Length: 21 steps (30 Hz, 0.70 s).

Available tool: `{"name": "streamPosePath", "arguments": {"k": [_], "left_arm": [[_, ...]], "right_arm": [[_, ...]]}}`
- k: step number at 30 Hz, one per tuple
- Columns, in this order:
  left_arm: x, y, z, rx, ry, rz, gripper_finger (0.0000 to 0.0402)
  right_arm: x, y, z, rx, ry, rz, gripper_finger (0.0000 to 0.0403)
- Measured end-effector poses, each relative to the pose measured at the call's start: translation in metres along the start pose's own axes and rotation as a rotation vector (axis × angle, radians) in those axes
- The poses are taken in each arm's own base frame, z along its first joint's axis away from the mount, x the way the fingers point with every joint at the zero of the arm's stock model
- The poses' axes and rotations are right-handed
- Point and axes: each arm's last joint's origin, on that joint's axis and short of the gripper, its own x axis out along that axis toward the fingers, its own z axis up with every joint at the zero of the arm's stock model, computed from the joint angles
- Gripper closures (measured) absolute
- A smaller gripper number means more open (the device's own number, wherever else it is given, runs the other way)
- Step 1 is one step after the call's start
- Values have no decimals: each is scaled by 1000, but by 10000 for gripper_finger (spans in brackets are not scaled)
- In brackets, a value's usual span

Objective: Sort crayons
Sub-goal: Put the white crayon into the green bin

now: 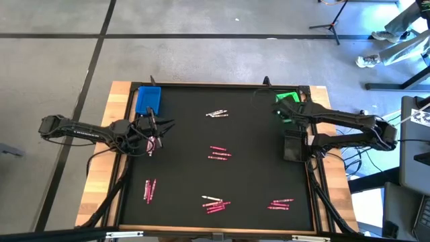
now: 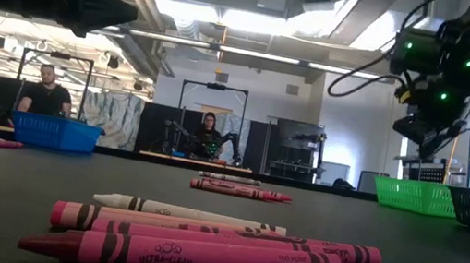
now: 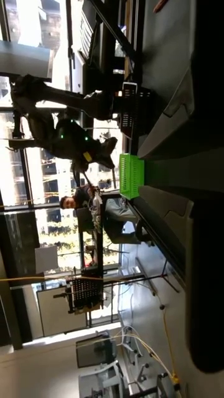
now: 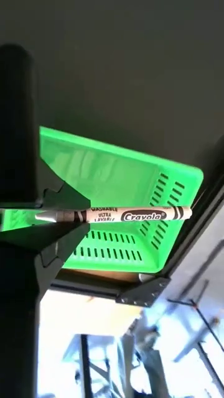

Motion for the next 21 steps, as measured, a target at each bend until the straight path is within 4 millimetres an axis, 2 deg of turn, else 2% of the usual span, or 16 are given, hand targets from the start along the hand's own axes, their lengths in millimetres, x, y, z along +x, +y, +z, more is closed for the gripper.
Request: {"name": "streamPosePath", "arguments": {"k": [6, 13, 21], "left_arm": [[0, 0, 0, 0, 0, 0, 330], [0, 0, 0, 0, 0, 0, 331], [0, 0, 0, 0, 0, 0, 331]], "right_arm": [[19, -7, 5, 51, 9, 47, 384], [37, -13, 0, 114, 51, 139, 384], [49, -19, -4, 150, 58, 123, 384]]}}
